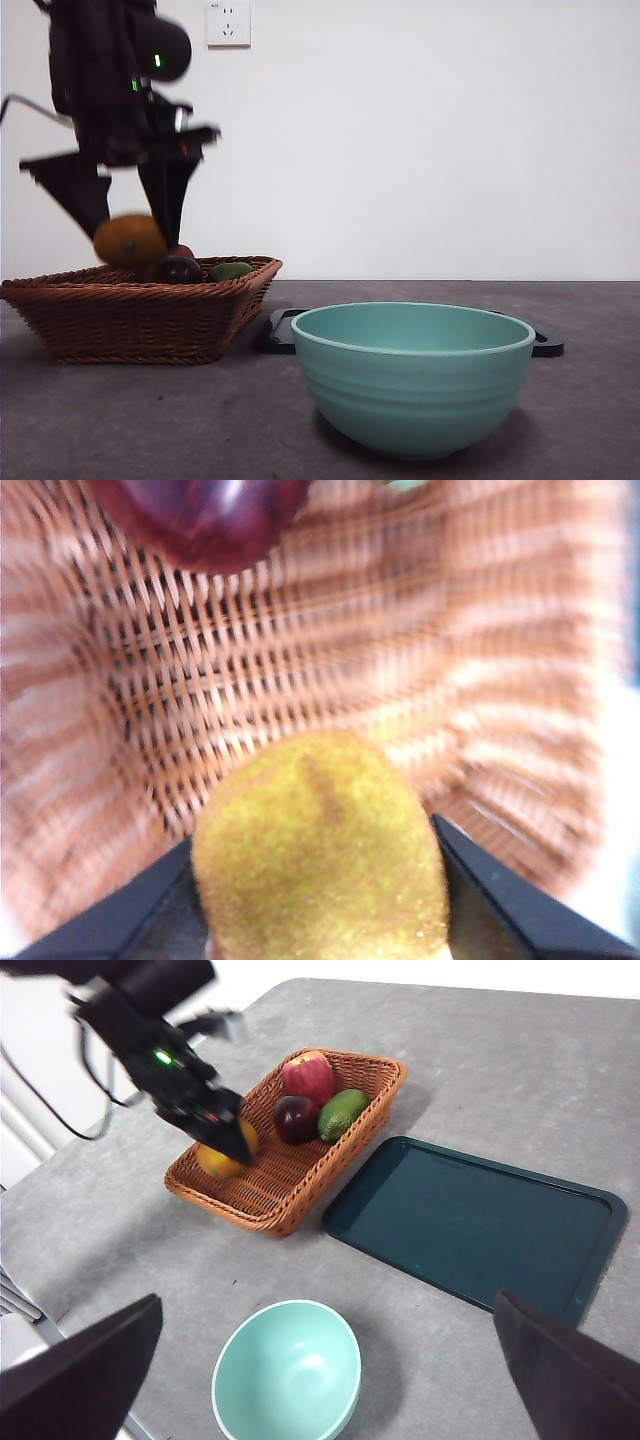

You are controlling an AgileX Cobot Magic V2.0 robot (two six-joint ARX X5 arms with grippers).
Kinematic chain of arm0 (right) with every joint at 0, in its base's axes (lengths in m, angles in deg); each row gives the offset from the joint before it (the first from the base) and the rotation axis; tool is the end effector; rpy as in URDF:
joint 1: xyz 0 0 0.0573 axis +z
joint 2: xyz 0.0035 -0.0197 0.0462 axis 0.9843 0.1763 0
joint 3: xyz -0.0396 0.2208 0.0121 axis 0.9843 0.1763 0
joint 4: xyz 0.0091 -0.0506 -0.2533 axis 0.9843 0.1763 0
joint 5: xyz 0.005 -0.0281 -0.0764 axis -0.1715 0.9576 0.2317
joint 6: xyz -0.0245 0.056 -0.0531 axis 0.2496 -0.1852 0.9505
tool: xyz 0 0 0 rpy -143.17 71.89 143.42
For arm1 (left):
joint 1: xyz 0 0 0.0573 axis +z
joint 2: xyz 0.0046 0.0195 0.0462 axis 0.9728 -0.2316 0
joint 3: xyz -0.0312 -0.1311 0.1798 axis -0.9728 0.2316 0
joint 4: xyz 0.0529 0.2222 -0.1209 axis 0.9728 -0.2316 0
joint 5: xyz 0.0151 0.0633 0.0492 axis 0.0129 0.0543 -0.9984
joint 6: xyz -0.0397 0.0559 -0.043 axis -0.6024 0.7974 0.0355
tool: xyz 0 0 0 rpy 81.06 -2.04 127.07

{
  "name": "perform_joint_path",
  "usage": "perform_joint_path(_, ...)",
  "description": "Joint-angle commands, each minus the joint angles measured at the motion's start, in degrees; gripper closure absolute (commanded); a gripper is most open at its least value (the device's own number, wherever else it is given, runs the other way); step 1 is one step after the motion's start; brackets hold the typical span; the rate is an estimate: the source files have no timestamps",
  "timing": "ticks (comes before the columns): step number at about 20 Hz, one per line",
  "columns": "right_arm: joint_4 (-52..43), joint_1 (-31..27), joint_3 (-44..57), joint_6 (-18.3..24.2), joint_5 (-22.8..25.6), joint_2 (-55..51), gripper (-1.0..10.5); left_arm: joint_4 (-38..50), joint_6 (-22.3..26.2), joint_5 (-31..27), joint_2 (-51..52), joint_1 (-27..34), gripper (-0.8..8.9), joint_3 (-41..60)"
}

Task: Pick up the wifruite, put it on the bowl, pick up the plate, put it on desk

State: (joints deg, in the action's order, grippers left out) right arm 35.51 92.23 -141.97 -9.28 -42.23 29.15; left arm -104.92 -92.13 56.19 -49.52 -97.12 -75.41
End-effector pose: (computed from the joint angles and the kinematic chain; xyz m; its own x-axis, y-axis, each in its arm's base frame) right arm 0.1456 0.0661 0.3136 0.6532 0.6543 -0.3811 -0.5896 0.7553 0.2860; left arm 0.3353 -0.1327 0.1835 0.1928 -0.1794 -0.9647 0.2316 0.9637 -0.1329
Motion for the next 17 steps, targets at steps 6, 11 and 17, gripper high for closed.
perform_joint_path(6, -0.7, 0.3, -1.1, -0.2, 0.0, 0.2, 2.9, -7.0, 0.9, 0.2, 17.2, -3.7, 6.91, -1.5)
perform_joint_path(11, -0.6, 0.3, -1.1, -0.2, 0.0, 0.2, 2.9, -11.9, -1.5, 0.2, 24.5, -10.5, 6.91, -1.5)
perform_joint_path(17, 2.5, 0.3, -1.1, -1.7, -3.2, 0.1, 2.9, -12.0, -7.9, 0.2, 25.4, -20.0, 6.91, -1.5)
